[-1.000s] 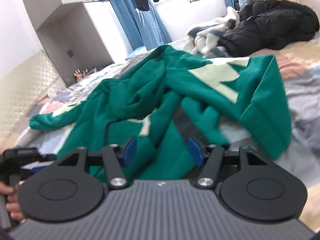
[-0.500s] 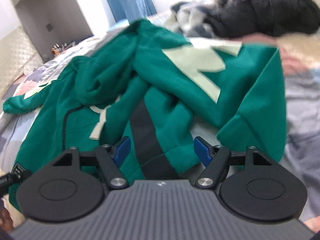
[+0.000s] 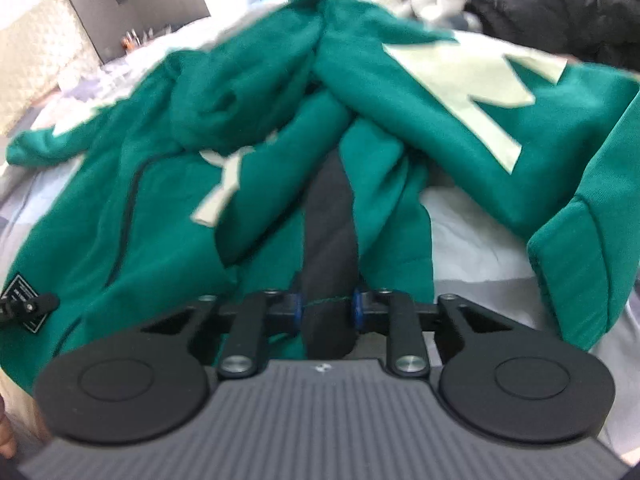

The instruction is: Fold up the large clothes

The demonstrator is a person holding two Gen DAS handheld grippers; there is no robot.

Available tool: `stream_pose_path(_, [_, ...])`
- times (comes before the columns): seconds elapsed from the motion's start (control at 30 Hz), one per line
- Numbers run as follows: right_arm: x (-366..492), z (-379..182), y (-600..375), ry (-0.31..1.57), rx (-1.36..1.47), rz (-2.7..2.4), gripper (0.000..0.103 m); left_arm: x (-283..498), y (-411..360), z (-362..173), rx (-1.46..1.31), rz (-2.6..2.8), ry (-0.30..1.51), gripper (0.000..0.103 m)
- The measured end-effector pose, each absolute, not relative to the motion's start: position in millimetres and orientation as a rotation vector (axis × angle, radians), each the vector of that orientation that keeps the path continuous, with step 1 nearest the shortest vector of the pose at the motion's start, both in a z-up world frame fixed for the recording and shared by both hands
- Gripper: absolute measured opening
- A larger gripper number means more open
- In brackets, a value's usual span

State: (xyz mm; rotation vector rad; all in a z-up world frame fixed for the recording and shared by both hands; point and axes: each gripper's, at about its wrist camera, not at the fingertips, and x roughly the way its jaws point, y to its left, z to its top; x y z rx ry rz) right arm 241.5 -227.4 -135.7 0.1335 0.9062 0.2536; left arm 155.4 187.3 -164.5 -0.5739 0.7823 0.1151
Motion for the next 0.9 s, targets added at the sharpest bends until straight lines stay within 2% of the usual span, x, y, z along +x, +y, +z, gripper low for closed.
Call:
stream_pose_path(0.3, [189,-68,-254,0.781,0.415,0.380,0.019,124,258,-96,-0.789,0.075,0.603,0.008])
stream_pose_path(0.53, [153,-16,-243,0.752,0.440,0.489,0.019,108,296,-45,-0.824,0.063,0.555,0.008])
stream_pose_path(0.67, [139,-27,-225,0.858,0.399,0.468,0.019,103,305,-49,-0.742,0.129,0.660,0.008])
stream_pose_path(0.9, [130,-92,-201,1.069,0.364,0.383,0.020,110,309,-97,-0.656,0.228,0.885,0.011])
